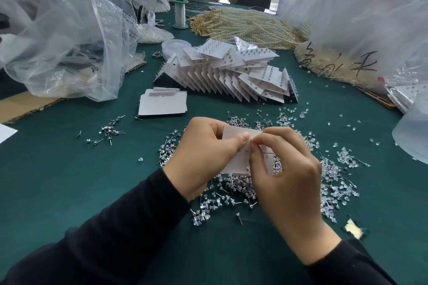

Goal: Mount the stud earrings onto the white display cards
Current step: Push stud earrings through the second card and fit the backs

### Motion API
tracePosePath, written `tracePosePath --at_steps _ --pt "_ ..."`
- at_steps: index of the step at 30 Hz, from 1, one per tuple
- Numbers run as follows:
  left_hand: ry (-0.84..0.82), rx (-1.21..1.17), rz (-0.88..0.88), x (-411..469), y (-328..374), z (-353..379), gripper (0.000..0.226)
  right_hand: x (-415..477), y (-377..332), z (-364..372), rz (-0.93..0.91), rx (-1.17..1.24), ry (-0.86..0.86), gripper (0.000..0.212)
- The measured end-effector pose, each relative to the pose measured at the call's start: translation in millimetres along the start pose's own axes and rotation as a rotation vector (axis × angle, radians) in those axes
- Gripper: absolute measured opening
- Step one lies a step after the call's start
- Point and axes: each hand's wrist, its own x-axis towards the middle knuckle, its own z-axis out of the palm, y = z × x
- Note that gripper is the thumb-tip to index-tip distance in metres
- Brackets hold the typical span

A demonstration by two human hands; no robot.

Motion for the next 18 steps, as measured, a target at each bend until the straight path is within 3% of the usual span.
tracePosePath --at_steps 10,18 --pt "-0.077 -0.139 -0.118 2.5 3.2 -2.8 0.019 0.5 5.3 -1.3 0.012 0.047 0.047 0.007" --pt "-0.078 0.086 -0.065 4.8 -5.1 -2.3 0.033 -0.7 6.8 -0.8 0.016 0.009 -0.045 0.004"
